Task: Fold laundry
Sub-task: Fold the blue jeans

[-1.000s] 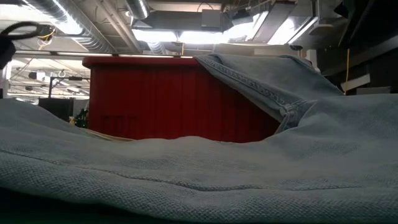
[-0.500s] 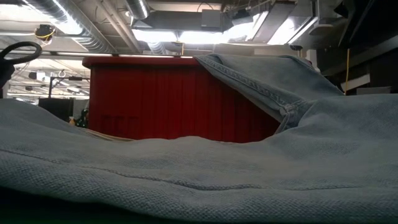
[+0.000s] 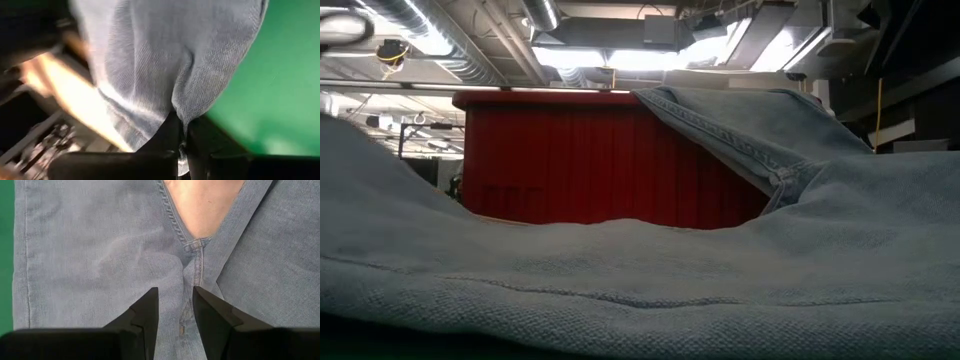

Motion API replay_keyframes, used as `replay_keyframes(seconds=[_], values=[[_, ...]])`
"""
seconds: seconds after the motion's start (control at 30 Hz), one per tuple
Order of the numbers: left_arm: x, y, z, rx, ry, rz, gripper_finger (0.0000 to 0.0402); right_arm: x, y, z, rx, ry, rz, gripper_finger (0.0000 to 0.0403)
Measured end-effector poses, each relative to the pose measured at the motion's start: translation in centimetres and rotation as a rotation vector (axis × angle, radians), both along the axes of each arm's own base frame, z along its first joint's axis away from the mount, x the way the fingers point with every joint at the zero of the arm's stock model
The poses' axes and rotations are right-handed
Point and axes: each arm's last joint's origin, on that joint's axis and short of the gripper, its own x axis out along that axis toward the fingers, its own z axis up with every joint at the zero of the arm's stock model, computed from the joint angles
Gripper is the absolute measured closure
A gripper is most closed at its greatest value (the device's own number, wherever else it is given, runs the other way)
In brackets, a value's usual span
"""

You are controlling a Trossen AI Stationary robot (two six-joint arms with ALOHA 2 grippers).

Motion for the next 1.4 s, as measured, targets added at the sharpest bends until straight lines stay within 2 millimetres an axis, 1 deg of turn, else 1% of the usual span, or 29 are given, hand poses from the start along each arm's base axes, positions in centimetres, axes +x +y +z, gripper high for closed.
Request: replay_keyframes(seconds=[0.1, 0.17, 0.2, 0.27, 0.43, 0.57, 0.73, 0.9, 1.1, 1.23, 1.4], values=[[-0.2, 0.2, 2.8, 0.053, 0.055, 0.001, 0.0396, 0.0, 0.0, 0.0, 0.000, 0.000, 0.000, 0.0281], [-0.1, 0.0, 4.0, 0.010, 0.019, 0.000, 0.0394, 0.0, 0.0, 0.0, 0.000, 0.001, 0.000, 0.0281], [0.0, 0.0, 4.4, -0.016, -0.008, -0.002, 0.0394, 0.0, 0.0, 0.0, 0.000, 0.001, 0.000, 0.0281], [-0.1, 0.0, 5.2, -0.011, -0.008, 0.045, 0.0394, 0.0, 0.0, 0.0, -0.001, 0.001, 0.000, 0.0281], [-0.2, -0.6, 6.5, -0.150, 0.075, 0.113, 0.0394, 0.0, 0.0, 0.0, -0.003, 0.004, 0.001, 0.0281], [-0.3, -1.1, 7.6, -0.261, 0.137, 0.124, 0.0394, 0.0, 0.0, 0.0, -0.004, 0.005, 0.000, 0.0281], [-0.1, -1.6, 9.7, -0.373, 0.143, 0.125, 0.0395, -0.1, -0.1, 0.0, -0.009, 0.009, 0.006, 0.0281], [0.3, -1.7, 12.8, -0.465, 0.073, 0.139, 0.0395, -0.1, -0.1, 0.0, -0.022, 0.012, 0.023, 0.0281], [1.1, -1.0, 16.3, -0.514, -0.023, 0.266, 0.0395, -0.2, -0.2, -0.1, -0.038, 0.021, 0.022, 0.0281], [2.2, -0.5, 17.6, -0.538, -0.132, 0.365, 0.0395, -0.3, -0.3, -0.1, -0.048, 0.034, 0.023, 0.0281], [4.6, -0.7, 18.4, -0.654, -0.336, 0.411, 0.0395, -0.5, -0.5, -0.2, -0.070, 0.062, 0.023, 0.0281]])
